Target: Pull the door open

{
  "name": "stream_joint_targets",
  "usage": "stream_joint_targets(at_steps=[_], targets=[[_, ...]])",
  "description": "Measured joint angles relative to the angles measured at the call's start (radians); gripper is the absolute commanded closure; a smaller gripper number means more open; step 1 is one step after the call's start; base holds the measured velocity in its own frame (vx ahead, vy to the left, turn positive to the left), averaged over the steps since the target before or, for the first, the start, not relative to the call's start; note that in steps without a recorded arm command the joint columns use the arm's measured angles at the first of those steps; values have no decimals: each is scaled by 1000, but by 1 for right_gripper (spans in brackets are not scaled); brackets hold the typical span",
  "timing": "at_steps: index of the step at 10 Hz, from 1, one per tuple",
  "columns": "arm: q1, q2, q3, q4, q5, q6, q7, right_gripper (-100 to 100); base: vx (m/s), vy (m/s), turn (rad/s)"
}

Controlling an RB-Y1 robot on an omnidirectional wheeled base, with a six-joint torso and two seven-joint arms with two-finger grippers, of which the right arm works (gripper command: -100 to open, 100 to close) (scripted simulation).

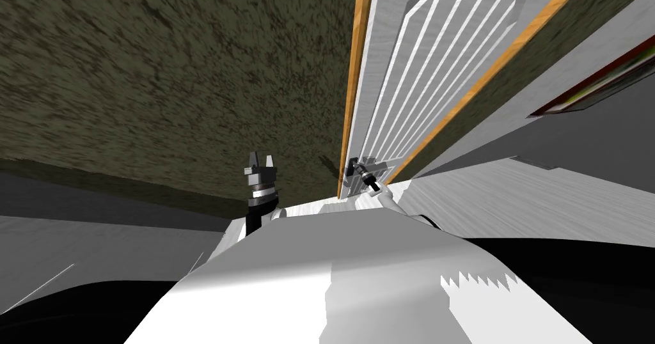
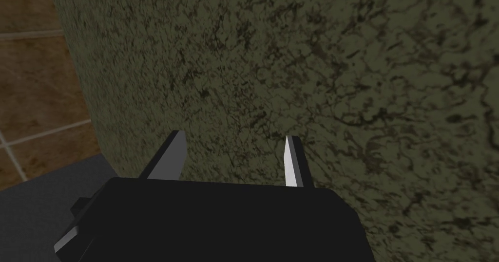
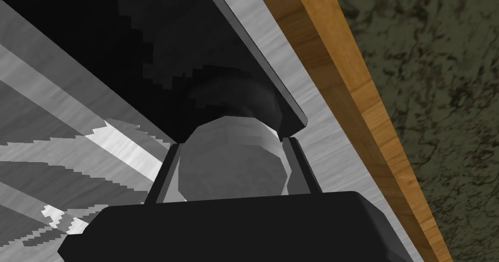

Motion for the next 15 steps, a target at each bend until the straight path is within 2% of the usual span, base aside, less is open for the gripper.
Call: stream_joint_targets(at_steps=[4,6,11,13,15], targets=[[-3,-2,0,10,-78,4,-84,100,-59,-48,127],[1,-9,1,-1,-135,17,-141,100,-81,-52,121],[-1,-3,6,13,-234,25,-244,100,-66,-44,120],[-1,-8,5,14,-294,31,-298,100,-74,-59,126],[0,-7,9,14,-335,36,-339,100,-67,-50,133]])
